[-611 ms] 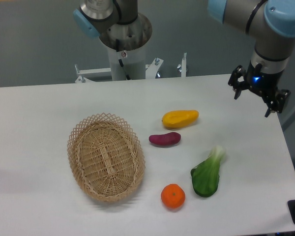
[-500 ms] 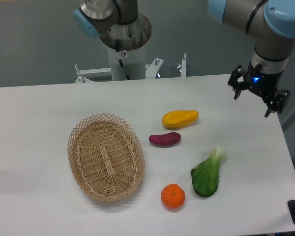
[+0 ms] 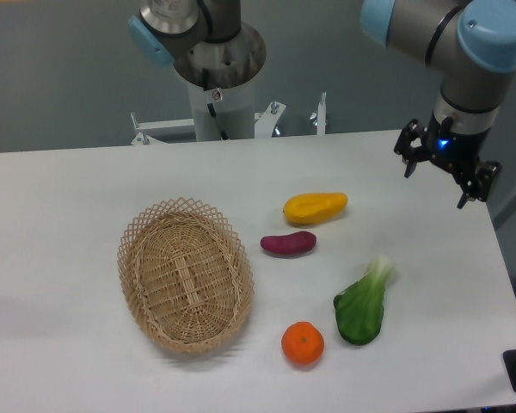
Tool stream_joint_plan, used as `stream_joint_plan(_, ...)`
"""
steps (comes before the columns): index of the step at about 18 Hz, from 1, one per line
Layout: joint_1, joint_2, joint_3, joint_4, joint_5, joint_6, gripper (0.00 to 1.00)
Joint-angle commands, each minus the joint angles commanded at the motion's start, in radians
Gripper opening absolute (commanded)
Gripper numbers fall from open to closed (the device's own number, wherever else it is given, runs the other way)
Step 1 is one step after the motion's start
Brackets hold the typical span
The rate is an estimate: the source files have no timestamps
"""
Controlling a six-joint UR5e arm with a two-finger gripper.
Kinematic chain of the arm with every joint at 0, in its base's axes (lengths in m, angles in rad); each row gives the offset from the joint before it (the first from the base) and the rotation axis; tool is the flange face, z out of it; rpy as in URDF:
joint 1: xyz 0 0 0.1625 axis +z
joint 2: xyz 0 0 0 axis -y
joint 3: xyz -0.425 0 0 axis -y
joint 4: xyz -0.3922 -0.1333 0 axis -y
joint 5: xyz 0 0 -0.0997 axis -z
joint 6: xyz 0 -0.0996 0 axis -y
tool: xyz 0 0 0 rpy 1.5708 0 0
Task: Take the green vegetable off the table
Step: 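Move the open gripper toward the green bok choy, then lower the gripper over the leafy stem of the bok choy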
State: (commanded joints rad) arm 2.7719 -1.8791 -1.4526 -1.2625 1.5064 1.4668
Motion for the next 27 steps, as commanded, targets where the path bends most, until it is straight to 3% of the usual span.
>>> stream_joint_plan(9, -0.028, -0.086, -0.077, 0.11, 0.0, -0.051, 1.0)
stream_joint_plan(14, -0.055, -0.143, -0.137, 0.279, 0.0, -0.051, 1.0)
stream_joint_plan(18, -0.074, -0.158, -0.173, 0.302, 0.002, -0.049, 1.0)
stream_joint_plan(23, -0.074, -0.172, -0.255, 0.42, 0.008, -0.037, 1.0)
stream_joint_plan(27, -0.074, -0.184, -0.256, 0.439, 0.008, -0.046, 1.0)
